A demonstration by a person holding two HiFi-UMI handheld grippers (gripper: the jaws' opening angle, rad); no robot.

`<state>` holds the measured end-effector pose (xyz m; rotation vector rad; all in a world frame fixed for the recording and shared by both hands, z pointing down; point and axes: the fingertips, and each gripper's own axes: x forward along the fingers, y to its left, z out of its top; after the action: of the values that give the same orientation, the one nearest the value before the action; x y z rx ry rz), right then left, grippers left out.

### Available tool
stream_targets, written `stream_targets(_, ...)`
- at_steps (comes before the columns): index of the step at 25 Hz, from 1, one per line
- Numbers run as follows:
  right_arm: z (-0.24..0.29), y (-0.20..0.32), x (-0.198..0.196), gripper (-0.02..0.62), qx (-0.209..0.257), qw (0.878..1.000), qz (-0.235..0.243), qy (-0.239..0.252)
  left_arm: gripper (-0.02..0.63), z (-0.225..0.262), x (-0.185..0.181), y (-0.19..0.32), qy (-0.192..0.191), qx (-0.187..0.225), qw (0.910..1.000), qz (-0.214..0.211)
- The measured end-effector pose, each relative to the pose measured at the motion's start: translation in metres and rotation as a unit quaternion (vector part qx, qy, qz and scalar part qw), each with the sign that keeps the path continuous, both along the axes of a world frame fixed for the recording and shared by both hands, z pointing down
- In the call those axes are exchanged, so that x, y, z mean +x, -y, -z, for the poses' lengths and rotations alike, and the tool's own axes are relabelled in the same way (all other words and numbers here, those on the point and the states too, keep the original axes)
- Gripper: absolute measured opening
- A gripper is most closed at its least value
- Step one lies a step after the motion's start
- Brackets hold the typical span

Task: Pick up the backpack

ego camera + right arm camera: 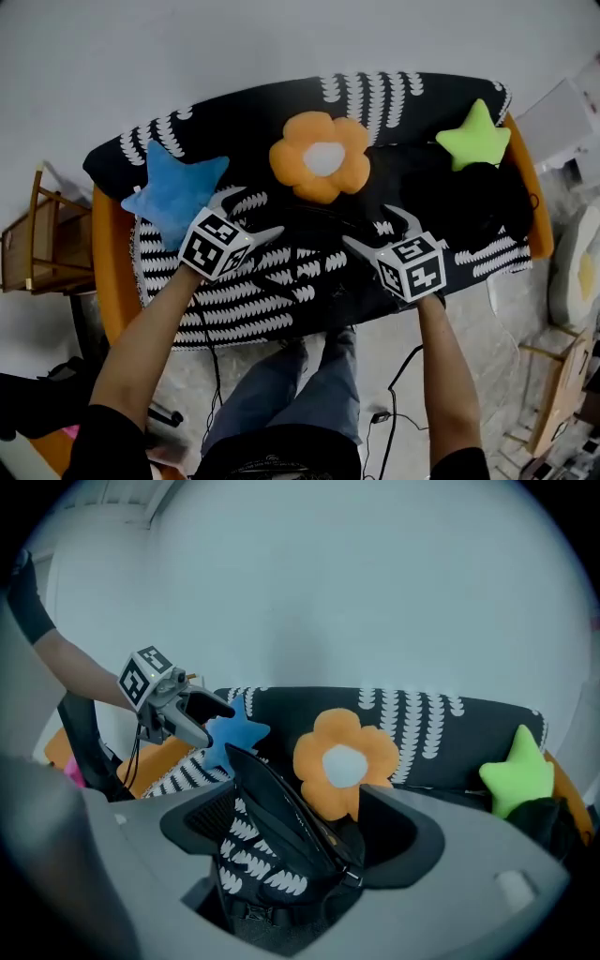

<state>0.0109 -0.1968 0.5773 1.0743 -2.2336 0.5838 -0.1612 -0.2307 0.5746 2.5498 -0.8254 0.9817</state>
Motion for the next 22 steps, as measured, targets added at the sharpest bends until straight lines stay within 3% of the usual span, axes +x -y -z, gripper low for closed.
stream_targets(11,-0.080,0.017,0.009,0.431,-0.024,0.999,0.022,-0.008,0.423,-0.079,-0.006,0.017,-0.002,-0.030,0.9987,-0.042)
stream_targets(22,-0.124,0.025,-0.007,0.399,-0.032,0.996,0.086,0.006,0.408,-0.111,0.007,0.025,-0.031,-0.034,0.9967,-0.067)
